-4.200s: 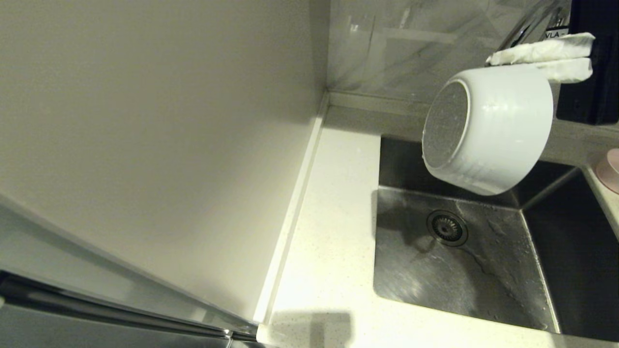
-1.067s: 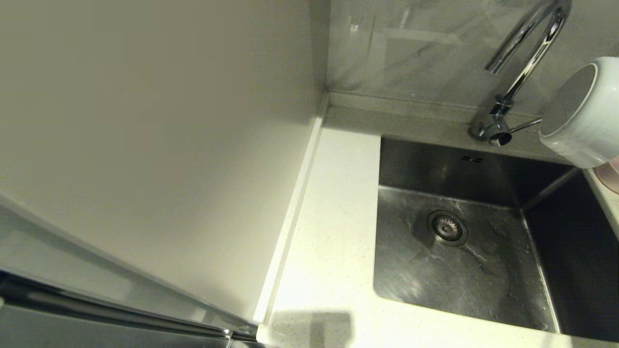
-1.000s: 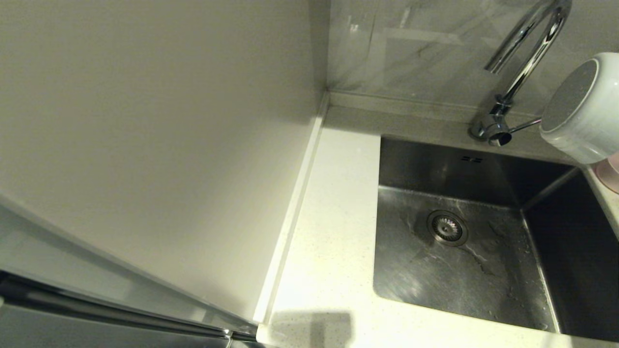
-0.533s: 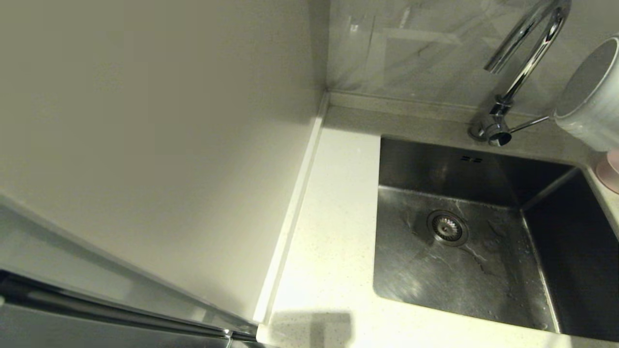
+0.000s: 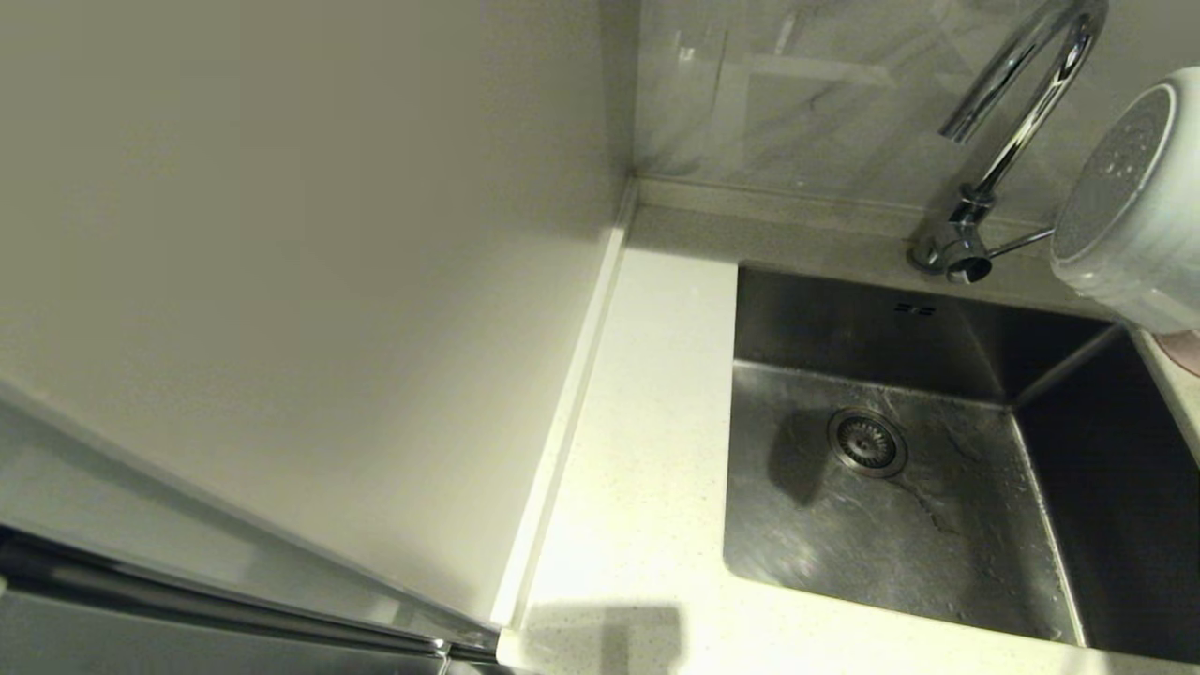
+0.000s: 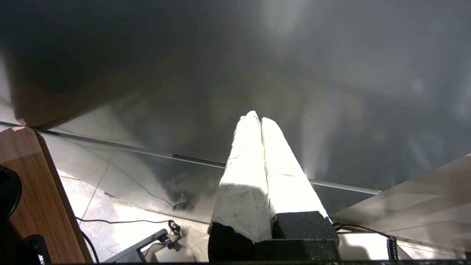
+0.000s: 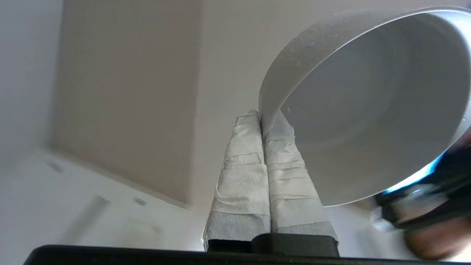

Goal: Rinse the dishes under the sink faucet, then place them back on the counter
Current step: Put a bowl back to the table from the sink

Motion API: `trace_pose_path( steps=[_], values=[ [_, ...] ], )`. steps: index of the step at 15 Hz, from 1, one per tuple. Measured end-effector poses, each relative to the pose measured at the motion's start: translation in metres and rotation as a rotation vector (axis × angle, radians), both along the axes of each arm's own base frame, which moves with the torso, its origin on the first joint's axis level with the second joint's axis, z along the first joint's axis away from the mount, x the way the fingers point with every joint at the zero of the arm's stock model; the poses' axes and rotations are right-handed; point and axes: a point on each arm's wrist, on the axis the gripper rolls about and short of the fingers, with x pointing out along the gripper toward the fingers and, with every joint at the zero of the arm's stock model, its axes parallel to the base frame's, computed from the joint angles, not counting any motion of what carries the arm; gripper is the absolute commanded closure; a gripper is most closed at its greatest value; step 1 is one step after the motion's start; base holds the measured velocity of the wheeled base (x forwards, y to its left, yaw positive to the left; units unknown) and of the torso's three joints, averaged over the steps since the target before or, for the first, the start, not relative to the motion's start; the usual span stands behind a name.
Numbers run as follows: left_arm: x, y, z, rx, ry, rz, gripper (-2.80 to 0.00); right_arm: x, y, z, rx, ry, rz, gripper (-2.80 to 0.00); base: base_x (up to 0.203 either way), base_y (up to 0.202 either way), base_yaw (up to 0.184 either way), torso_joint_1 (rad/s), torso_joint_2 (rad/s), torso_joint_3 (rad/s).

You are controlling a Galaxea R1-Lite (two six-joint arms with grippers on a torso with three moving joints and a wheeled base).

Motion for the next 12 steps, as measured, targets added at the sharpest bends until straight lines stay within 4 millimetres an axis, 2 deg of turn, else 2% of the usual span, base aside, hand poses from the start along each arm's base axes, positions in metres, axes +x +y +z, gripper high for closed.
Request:
trace_pose_path(
  steps=[3, 7, 9, 10, 11, 12],
  values=[
    [0.000, 0.000, 0.000, 0.000, 0.000, 0.000, 0.00, 0.009, -0.014, 0.005, -0.185, -0.393, -0.035, 0.00, 0.000, 0.000, 0.000, 0.000, 0.00, 0.000],
    [0.000, 0.000, 0.000, 0.000, 0.000, 0.000, 0.00, 0.014, -0.020, 0.013, -0.587, -1.194, -0.041, 0.00, 0.000, 0.000, 0.000, 0.000, 0.00, 0.000],
    [0.000, 0.000, 0.000, 0.000, 0.000, 0.000, 0.00, 0.018, -0.022, 0.008, -0.786, -1.502, -0.072, 0.00, 0.000, 0.000, 0.000, 0.000, 0.00, 0.000],
    [0.000, 0.000, 0.000, 0.000, 0.000, 0.000, 0.00, 0.022, -0.021, 0.004, -0.911, -1.605, -0.117, 0.00, 0.000, 0.000, 0.000, 0.000, 0.00, 0.000],
    [0.000, 0.000, 0.000, 0.000, 0.000, 0.000, 0.00, 0.028, -0.020, -0.001, -1.060, -1.634, -0.178, 0.00, 0.000, 0.000, 0.000, 0.000, 0.00, 0.000],
    [0.000, 0.000, 0.000, 0.000, 0.000, 0.000, 0.00, 0.032, -0.019, -0.007, -1.195, -1.592, -0.227, 0.00, 0.000, 0.000, 0.000, 0.000, 0.00, 0.000]
  ],
)
